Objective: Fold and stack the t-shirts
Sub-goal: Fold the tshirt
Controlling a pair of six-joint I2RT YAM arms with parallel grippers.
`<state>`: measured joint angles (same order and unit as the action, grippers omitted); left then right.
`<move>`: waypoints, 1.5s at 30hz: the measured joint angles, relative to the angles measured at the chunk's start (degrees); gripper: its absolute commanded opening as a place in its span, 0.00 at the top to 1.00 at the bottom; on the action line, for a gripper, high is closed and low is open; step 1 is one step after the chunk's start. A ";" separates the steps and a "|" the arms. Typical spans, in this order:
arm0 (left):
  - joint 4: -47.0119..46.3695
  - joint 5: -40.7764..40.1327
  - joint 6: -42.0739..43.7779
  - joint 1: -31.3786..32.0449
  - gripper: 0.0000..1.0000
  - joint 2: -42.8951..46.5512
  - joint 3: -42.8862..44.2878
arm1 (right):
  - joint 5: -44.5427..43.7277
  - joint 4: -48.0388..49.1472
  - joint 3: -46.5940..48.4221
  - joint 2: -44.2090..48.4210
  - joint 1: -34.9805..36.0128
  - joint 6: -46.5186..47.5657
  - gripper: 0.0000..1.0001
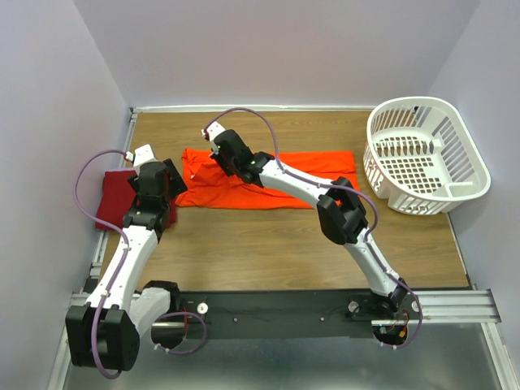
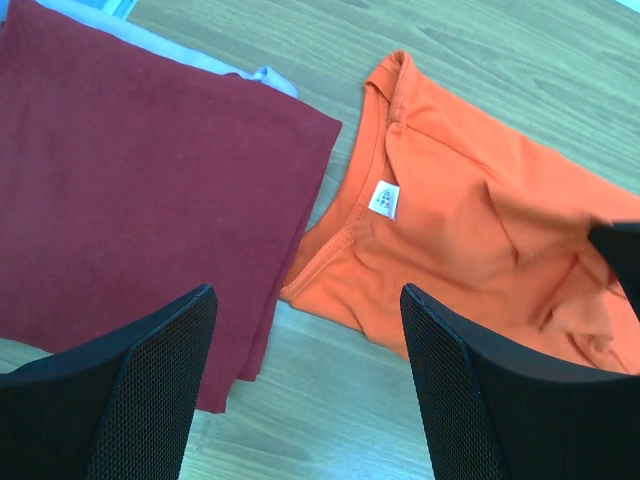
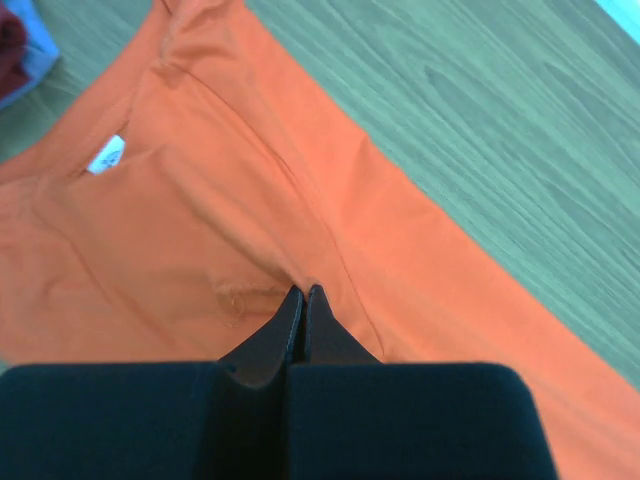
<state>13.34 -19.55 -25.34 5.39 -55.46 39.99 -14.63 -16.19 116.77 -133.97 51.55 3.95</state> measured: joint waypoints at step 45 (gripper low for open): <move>1.25 16.13 0.48 0.74 0.44 -38.32 11.82 | -0.17 1.73 -40.63 23.56 -5.73 -0.11 0.30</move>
<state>14.59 -3.42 -24.86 6.13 -93.78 51.81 -14.81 -14.46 76.14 -110.41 45.82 3.84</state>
